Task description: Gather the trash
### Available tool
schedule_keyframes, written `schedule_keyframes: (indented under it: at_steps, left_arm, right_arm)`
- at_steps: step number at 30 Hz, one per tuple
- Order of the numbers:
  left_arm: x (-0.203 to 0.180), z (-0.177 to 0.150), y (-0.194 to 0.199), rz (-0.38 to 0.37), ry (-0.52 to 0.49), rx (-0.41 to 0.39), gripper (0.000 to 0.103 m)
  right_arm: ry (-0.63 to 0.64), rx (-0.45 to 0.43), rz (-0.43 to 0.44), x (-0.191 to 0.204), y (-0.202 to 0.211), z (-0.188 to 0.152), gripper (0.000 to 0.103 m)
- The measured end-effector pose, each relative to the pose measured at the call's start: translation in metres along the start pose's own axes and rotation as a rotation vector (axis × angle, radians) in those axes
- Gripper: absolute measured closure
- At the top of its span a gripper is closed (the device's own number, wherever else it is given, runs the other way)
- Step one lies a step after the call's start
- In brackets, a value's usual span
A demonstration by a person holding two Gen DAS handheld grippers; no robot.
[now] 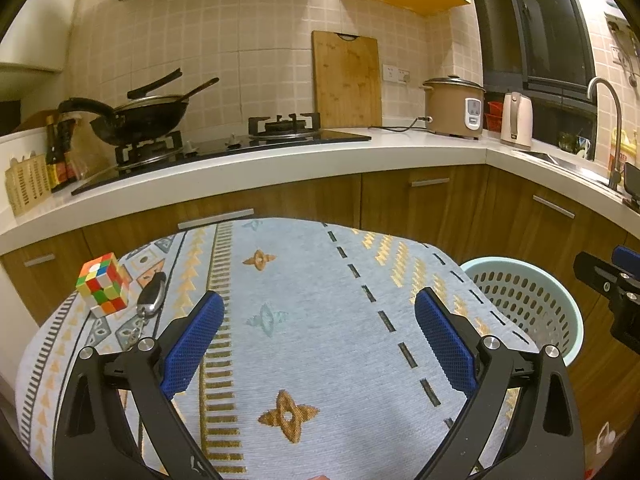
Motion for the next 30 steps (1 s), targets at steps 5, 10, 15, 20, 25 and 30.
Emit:
schedule_keyframes:
  at_steps: [5,10,15,20,25,30]
  left_arm:
    - [0.0002,0.0001,0.0,-0.002,0.0,0.003,0.01]
    - [-0.0006,-0.0001,0.0006,-0.002,0.0,0.004,0.009]
    - [-0.0003,0.0004,-0.0001,-0.004,-0.003,0.003,0.009]
    - [-0.0002,0.0006,-0.0004,-0.006,-0.003,0.004,0.009]
    - [-0.0008,0.0005,-0.0002,-0.005,-0.003,0.004,0.009]
    - [-0.0012,0.0005,0.0001,-0.004,-0.004,0.004,0.009]
  right_arm:
    - [-0.003,0.006,0.002,-0.0007,-0.0012,-0.0008,0.034]
    - [-0.003,0.008,0.002,-0.0004,-0.0017,-0.0021,0.034]
    - [-0.004,0.012,0.003,-0.0004,-0.0037,-0.0042,0.034]
    - [-0.002,0.013,0.002,0.0003,-0.0041,-0.0053,0.034]
    - [-0.005,0.015,0.005,0.0006,-0.0047,-0.0057,0.034]
    - [-0.004,0.016,0.006,0.0012,-0.0051,-0.0068,0.034]
Point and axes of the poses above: each gripper's, at about its wrist camera, not at the fingertips, and y roughly against the way its jaws point, x to its left, z to its top, the point moved 3 cm from there along -y, roughly the way its jaws point, and after that the axes turned 1 degree about y, right-handed, at the moved point
